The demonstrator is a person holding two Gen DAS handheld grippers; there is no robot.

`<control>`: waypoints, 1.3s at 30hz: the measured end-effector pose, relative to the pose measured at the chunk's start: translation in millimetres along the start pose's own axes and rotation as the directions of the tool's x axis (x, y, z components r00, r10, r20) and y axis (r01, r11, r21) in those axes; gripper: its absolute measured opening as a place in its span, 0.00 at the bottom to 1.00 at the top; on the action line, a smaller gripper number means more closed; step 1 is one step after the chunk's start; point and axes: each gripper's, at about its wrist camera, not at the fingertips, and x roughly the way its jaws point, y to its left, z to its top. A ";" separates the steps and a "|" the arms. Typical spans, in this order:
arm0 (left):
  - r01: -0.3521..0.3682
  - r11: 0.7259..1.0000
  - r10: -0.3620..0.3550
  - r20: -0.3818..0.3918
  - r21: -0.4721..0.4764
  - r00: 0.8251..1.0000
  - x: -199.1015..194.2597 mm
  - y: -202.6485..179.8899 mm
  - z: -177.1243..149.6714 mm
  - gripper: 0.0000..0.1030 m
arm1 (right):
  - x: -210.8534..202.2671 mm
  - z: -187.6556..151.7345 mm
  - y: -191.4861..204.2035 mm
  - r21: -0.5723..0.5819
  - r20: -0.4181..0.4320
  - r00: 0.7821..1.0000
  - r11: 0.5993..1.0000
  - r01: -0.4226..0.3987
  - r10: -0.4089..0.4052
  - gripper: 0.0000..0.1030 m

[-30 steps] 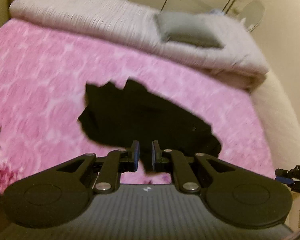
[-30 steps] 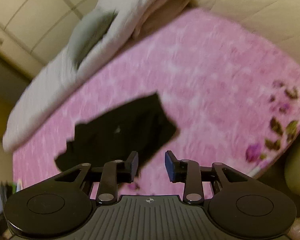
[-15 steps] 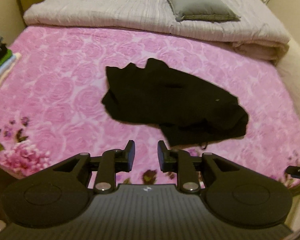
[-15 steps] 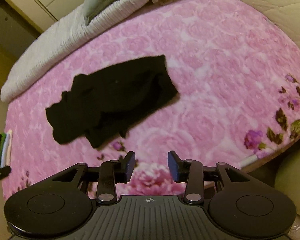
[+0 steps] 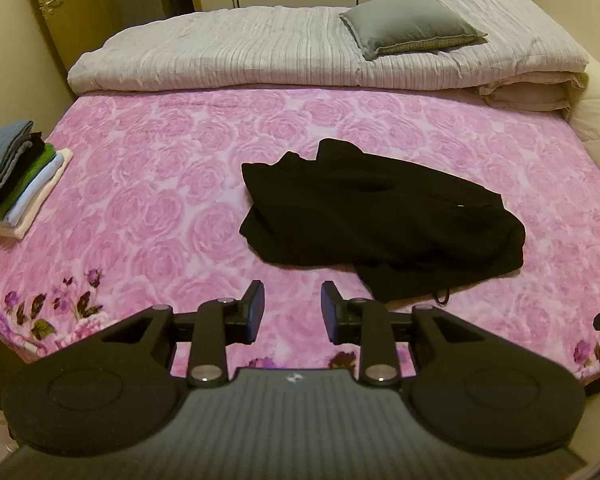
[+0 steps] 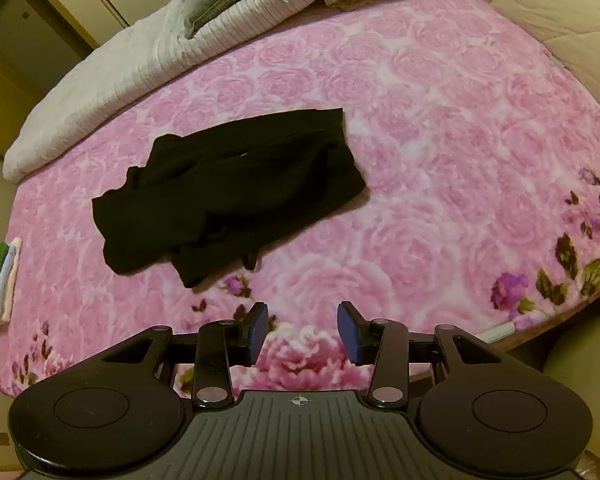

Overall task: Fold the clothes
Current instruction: 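Move both open grippers toward the black trousers lying on the bed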

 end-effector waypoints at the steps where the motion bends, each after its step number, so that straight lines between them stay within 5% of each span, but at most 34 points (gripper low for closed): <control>1: 0.003 1.000 -0.003 -0.002 0.007 1.000 3.5 4.3 2.9 0.25 | 2.5 0.3 3.9 0.006 0.001 1.000 1.000 0.006 -0.006 0.42; 14: 0.080 0.991 -0.077 -0.033 0.110 0.996 63.5 97.5 64.8 0.27 | 30.8 -2.0 88.5 0.144 0.034 0.996 0.986 0.078 -0.084 0.43; 20: 0.170 0.979 -0.163 -0.072 0.114 0.984 92.4 132.7 84.0 0.30 | 41.4 -17.1 116.5 0.244 0.061 0.994 0.967 0.076 -0.093 0.47; 31: 0.243 0.969 -0.229 -0.191 0.050 0.954 160.4 161.4 109.3 0.30 | 60.2 -40.2 95.7 0.468 0.022 0.987 0.874 0.132 -0.160 0.49; 39: 0.259 0.966 -0.254 -0.218 -0.007 0.942 196.3 145.9 133.9 0.31 | 78.7 -19.5 57.1 0.641 0.076 0.990 0.766 0.042 -0.117 0.49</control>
